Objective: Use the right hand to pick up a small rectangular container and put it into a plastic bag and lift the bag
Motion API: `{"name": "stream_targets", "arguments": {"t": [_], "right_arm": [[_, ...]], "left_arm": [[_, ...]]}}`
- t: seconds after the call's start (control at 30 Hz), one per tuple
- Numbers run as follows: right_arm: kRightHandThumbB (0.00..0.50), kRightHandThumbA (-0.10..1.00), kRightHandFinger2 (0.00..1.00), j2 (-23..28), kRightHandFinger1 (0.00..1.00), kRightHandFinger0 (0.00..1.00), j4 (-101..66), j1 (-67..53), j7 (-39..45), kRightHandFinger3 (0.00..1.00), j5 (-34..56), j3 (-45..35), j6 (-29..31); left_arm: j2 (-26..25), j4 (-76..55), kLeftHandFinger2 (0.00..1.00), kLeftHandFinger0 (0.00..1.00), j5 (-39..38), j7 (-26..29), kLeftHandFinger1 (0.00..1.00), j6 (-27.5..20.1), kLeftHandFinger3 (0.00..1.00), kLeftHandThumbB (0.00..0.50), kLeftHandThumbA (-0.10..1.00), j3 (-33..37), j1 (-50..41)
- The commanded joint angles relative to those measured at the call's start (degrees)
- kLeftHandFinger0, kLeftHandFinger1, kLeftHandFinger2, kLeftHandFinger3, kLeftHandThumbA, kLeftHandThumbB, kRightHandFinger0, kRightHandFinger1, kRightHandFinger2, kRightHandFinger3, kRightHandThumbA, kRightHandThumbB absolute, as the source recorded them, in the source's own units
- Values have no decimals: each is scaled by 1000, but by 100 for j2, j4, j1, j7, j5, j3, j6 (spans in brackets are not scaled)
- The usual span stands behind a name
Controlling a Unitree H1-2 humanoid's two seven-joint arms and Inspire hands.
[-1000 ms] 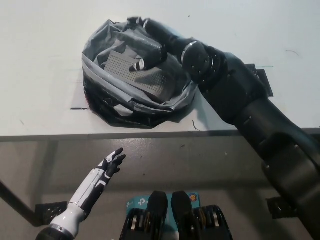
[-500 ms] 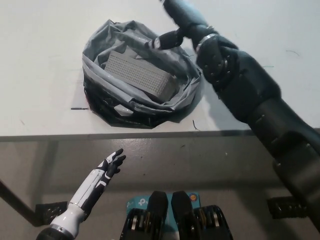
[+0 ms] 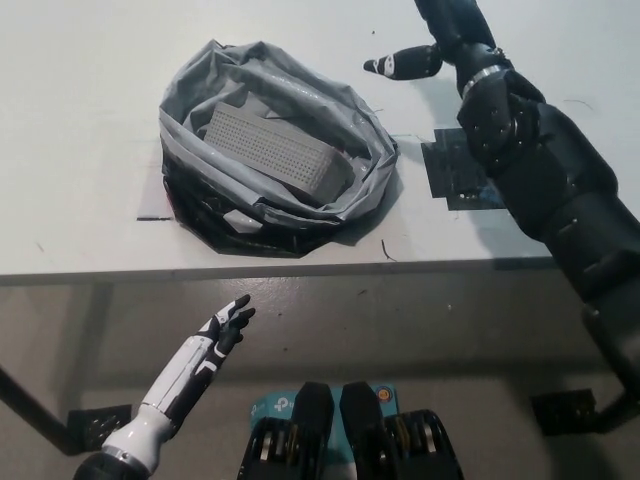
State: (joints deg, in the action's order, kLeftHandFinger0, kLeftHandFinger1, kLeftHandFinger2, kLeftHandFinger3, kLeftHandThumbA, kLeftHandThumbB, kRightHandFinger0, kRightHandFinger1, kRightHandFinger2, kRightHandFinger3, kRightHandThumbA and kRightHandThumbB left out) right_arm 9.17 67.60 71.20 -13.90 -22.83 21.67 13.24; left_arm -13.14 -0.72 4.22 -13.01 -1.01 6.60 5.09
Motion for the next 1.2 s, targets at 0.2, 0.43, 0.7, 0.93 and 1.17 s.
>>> {"name": "stream_targets", "arguments": {"t": [0.2, 0.43, 0.7, 0.93, 1.17], "right_arm": [[463, 1000, 1000, -96, 1000, 1000, 157, 193, 93, 1000, 339, -545, 449], [460, 1000, 1000, -259, 1000, 1000, -259, 308, 1071, 1000, 1611, -1704, 85], [500, 1000, 1000, -348, 1000, 1000, -666, 339, 1684, 1000, 2000, -2222, -276], [454, 1000, 1000, -368, 1000, 1000, -697, 207, 1847, 1000, 1916, -2175, -430], [477, 1000, 1000, -358, 1000, 1000, -309, 135, 1629, 1000, 1674, -1965, -258]], "left_arm": [[-133, -158, 1000, 1000, 83, -68, 1000, -80, 1000, 355, 1000, 30, 125], [-110, -137, 1000, 1000, 22, -78, 1000, -74, 1000, 348, 1000, 21, 144], [-141, -148, 1000, 1000, 104, -68, 1000, -119, 1000, 328, 1000, 49, 110], [-127, -180, 1000, 1000, 75, -65, 1000, -55, 1000, 334, 1000, 36, 120], [-121, -155, 1000, 1000, 42, -82, 1000, -104, 1000, 332, 1000, 40, 142]]}}
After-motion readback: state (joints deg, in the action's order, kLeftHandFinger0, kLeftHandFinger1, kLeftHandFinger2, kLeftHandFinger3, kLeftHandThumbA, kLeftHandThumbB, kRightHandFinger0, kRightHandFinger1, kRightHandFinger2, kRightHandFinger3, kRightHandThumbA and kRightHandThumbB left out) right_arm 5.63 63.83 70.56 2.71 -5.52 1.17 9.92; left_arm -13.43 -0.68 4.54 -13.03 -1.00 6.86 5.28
